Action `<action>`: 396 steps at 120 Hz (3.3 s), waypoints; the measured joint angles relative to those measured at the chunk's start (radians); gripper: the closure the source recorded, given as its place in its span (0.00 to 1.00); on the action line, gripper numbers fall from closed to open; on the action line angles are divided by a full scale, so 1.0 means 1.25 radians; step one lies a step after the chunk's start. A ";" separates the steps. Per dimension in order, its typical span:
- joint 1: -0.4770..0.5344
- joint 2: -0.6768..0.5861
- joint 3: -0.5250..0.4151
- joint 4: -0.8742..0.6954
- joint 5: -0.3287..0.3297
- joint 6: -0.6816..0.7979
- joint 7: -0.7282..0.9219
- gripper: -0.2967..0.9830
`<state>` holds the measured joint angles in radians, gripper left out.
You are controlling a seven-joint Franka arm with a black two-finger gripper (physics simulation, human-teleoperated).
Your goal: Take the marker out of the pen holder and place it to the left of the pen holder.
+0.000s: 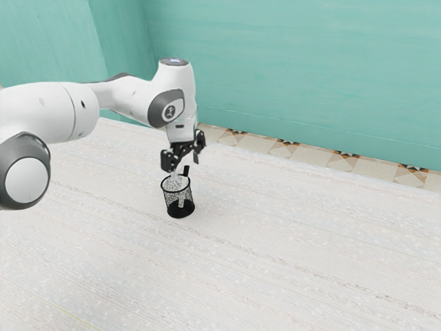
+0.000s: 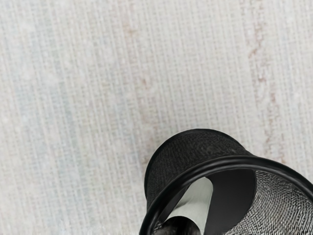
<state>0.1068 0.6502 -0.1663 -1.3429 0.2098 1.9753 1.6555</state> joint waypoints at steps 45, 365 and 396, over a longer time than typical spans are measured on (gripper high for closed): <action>0.007 -0.001 0.004 -0.022 -0.002 0.006 -0.087 0.37; -0.005 0.035 0.240 -0.051 0.316 0.416 -0.148 0.85; -0.007 0.058 0.241 -0.054 0.325 0.461 -0.152 0.85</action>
<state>0.0982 0.7223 0.1354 -1.4106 0.6159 2.5521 1.4653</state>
